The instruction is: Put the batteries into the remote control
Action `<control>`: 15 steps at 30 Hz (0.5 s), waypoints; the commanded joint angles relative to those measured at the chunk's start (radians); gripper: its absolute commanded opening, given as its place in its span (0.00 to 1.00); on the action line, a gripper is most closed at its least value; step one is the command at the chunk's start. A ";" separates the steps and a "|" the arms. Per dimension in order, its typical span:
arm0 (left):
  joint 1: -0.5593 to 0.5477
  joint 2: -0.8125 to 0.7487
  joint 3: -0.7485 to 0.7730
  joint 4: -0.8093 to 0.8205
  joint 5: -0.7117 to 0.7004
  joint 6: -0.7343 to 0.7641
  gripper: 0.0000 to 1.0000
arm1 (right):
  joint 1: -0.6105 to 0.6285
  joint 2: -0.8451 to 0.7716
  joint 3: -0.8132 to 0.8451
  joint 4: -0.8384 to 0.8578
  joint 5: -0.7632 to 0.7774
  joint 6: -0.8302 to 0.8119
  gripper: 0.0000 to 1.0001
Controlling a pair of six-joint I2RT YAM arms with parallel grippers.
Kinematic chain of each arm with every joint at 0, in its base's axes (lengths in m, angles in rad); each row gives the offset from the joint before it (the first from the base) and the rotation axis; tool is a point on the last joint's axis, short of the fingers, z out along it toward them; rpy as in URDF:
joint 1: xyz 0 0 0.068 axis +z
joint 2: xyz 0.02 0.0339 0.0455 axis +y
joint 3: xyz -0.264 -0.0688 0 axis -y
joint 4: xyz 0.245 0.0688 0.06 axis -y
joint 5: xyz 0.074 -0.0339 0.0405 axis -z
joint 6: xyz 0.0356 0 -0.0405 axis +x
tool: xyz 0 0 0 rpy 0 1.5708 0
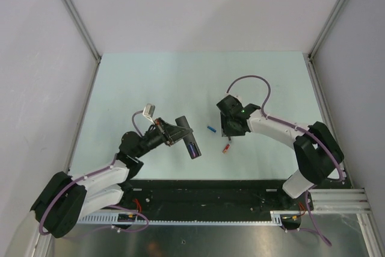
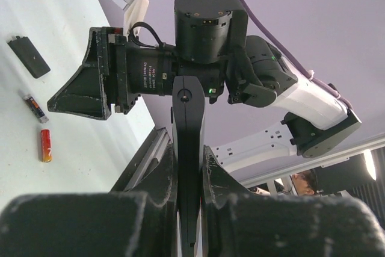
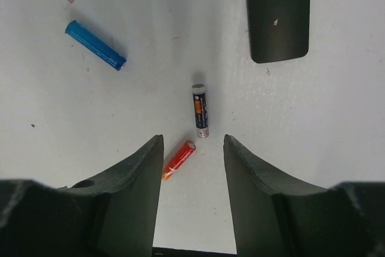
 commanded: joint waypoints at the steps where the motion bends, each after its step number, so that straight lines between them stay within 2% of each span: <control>1: 0.007 0.008 -0.012 0.045 0.022 0.003 0.00 | -0.008 0.036 0.004 0.036 0.005 -0.021 0.48; 8: 0.007 0.004 -0.012 0.047 0.023 0.011 0.00 | -0.011 0.090 0.002 0.041 0.002 -0.036 0.44; 12: 0.007 0.007 -0.010 0.047 0.028 0.006 0.00 | -0.017 0.114 0.002 0.047 -0.003 -0.041 0.36; 15: 0.007 0.007 -0.008 0.045 0.026 0.006 0.00 | -0.015 0.124 0.001 0.047 -0.003 -0.047 0.34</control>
